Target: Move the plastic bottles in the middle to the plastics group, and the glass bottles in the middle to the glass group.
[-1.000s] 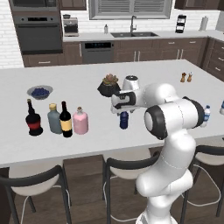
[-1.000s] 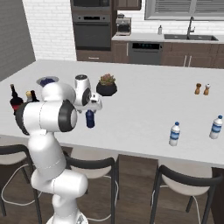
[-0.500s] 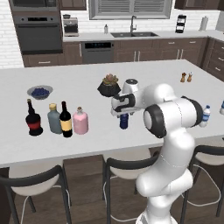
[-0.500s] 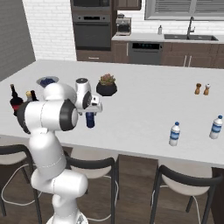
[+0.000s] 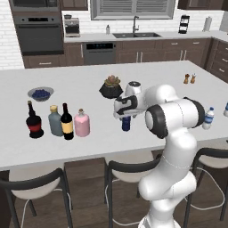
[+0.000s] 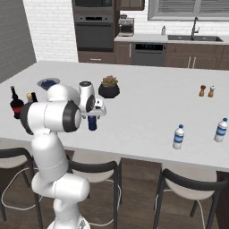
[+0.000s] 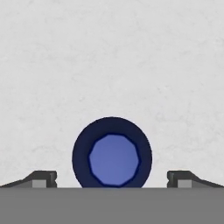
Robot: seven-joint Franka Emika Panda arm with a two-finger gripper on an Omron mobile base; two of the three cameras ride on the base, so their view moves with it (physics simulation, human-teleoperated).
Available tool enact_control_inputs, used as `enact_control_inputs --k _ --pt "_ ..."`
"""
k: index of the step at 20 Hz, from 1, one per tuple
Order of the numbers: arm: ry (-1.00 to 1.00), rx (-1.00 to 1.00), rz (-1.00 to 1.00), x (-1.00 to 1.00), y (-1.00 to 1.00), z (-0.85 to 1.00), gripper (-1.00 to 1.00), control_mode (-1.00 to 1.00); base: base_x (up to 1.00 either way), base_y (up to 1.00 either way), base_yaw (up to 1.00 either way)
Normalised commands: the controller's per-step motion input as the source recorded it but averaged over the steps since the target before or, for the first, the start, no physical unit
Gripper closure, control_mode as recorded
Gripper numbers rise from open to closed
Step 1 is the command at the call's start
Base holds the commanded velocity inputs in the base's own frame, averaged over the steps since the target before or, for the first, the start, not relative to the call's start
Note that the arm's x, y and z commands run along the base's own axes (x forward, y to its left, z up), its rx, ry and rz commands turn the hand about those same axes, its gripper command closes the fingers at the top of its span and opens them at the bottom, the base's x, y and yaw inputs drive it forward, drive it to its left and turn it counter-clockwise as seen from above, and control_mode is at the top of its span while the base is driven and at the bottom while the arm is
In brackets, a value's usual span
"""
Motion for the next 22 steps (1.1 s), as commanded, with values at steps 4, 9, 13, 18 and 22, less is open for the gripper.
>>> enact_control_inputs --k 4,9,13,18,22 --pt "-0.01 0.0 0.0 0.08 0.0 -0.12 -1.0 -1.0 0.0 0.0 0.0" --pt "-0.02 0.0 0.0 0.01 0.0 -0.07 -1.0 -1.0 0.0 0.0 0.0" --pt "-0.01 0.0 0.0 0.0 0.0 0.0 -1.0 -1.0 0.0 0.0 0.0" --pt "-0.11 0.0 0.0 0.0 0.0 0.0 -1.0 -1.0 0.0 0.0 0.0" --pt "-0.14 0.0 0.0 0.0 0.0 0.0 -1.0 -1.0 0.0 0.0 0.0"
